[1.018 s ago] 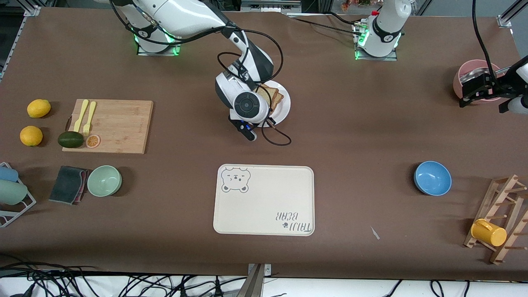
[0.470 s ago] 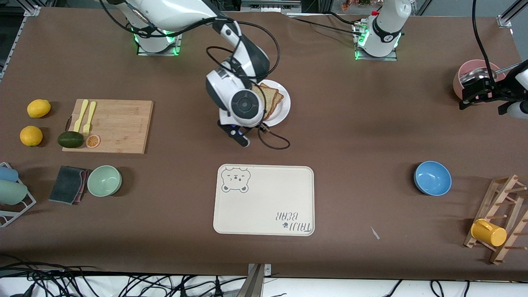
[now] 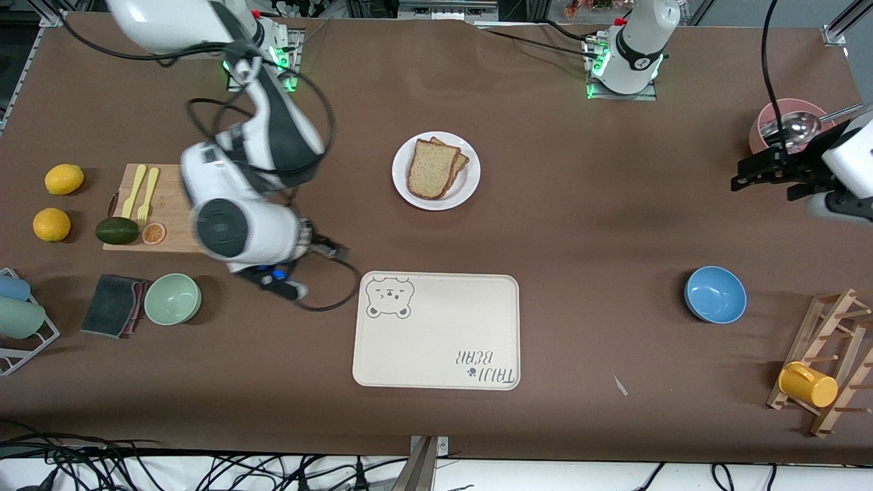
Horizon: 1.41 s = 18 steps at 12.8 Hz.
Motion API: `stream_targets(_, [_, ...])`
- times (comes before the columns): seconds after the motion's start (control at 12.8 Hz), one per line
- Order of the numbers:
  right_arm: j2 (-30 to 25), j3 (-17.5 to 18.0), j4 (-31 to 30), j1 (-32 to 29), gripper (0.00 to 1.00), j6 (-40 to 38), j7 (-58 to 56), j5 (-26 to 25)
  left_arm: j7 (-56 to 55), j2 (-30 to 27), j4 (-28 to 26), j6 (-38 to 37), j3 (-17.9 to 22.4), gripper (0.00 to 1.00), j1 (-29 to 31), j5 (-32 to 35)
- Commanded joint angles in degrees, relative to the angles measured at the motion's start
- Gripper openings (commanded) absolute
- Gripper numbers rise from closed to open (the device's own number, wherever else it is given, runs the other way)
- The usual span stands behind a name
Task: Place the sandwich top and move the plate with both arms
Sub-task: 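Withdraw the right gripper to rest while the left gripper moves toward the plate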
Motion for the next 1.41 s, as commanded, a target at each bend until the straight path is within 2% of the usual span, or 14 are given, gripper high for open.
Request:
stream_targets(0.0, [-2.33, -5.19, -0.33, -0.31, 1.00, -2.92, -13.11, -2.96, 0.95, 2.95, -1.56, 0.01, -0.04, 1.00, 3.33, -9.56])
stream_targets(0.16, [-4.35, -11.18, -0.33, -0.48, 1.00, -2.93, -28.64, -2.61, 5.85, 4.10, -1.83, -0.35, -0.48, 1.00, 3.53, -14.18])
stream_targets(0.31, [-5.84, -15.59, -0.15, -0.57, 1.00, -2.93, -36.69, -2.26, 9.21, 7.78, -2.27, -0.35, -0.57, 1.00, 3.96, -21.44])
stream_targets(0.39, [-9.25, -17.00, -1.02, -0.49, 1.00, -2.32, -37.06, -1.48, 10.44, 9.36, -2.97, -0.09, -0.57, 1.00, 3.88, -23.92])
stream_targets(0.63, [-16.81, -16.83, -5.84, -5.22, 1.00, -4.69, -37.68, -1.20, 12.55, 12.71, -6.38, 0.27, -0.66, 1.00, 3.53, -30.59])
stream_targets(0.7, [-18.93, -16.22, -8.04, -7.23, 1.00, -4.43, -37.68, -1.29, 15.52, 12.98, -8.58, 0.35, -0.66, 1.00, 3.53, -33.41])
stream_targets(0.86, [-24.46, -6.87, -13.57, -17.04, 1.00, -3.72, -37.16, -1.72, 18.53, 14.03, -11.66, 0.97, -0.66, 1.00, 3.44, -36.68])
stream_targets(0.94, [-26.14, -4.64, -14.73, -19.62, 1.00, -2.68, -37.16, -1.99, 19.50, 13.52, -13.59, 4.19, -1.01, 1.00, 2.83, -36.43])
stream_targets(1.1, [-28.78, -4.44, -16.48, -19.91, 1.00, -2.31, -37.16, -2.96, 22.66, 12.72, -18.34, 12.71, -3.98, 1.00, 2.03, -37.04])
stream_targets(1.25, [-36.48, -4.35, -25.41, -19.91, 1.00, -2.32, -37.06, -3.48, 24.25, 12.81, -21.94, 20.27, -7.67, 1.00, 2.12, -38.62])
stream_targets(1.33, [-37.40, -4.01, -26.59, -19.82, 1.00, -1.97, -36.55, -3.75, 25.21, 13.24, -22.57, 21.87, -8.47, 1.00, 2.03, -41.15])
